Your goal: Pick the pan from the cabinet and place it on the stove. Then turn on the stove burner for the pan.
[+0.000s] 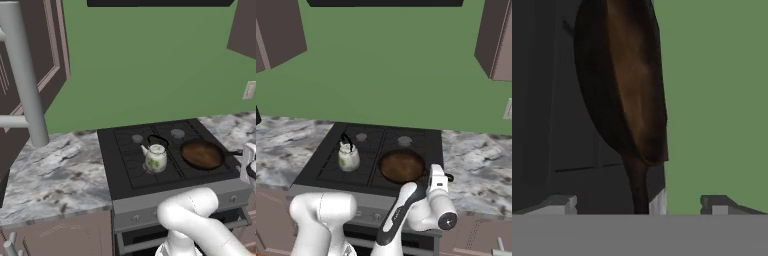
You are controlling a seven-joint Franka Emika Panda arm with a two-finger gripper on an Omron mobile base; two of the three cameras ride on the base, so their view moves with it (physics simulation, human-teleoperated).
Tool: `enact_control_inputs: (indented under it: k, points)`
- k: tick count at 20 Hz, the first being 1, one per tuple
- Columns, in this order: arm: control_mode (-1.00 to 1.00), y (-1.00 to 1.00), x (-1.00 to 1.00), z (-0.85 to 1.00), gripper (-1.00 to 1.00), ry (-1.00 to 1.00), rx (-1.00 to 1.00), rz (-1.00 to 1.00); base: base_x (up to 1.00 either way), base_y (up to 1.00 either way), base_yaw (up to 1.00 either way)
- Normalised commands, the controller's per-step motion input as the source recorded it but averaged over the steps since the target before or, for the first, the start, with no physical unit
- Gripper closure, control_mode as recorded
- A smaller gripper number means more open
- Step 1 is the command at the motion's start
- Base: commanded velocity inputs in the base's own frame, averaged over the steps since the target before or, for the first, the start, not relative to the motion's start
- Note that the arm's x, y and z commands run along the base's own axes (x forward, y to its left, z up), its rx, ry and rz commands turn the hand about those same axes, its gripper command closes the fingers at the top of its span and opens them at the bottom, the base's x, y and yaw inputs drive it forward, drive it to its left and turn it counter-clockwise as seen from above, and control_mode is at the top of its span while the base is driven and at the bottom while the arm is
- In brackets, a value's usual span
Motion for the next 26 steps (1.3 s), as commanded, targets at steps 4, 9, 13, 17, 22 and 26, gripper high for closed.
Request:
enact_control_inputs:
  k: [4,9,13,17,22,26]
  points:
    - [-1.0,0.0,-0.62,0.0,-1.0,0.0,0.0,0.0,0.0,0.0,0.0]
    - [-1.0,0.0,-0.7,0.0,-1.0,0.0,0.02,0.0,0.0,0.0,0.0]
    - [-1.0,-0.02,-0.83,0.0,-1.0,0.0,0.15,0.0,0.0,0.0,0.0]
    - [-1.0,-0.08,-0.95,0.0,-1.0,0.0,0.28,0.0,0.0,0.0,0.0]
    - [-1.0,-0.01,-0.93,0.02,-1.0,0.0,0.33,0.01,0.0,0.0,0.0]
    - [-1.0,0.0,-0.71,0.08,-1.0,0.02,0.39,0.05,0.0,0.0,0.0]
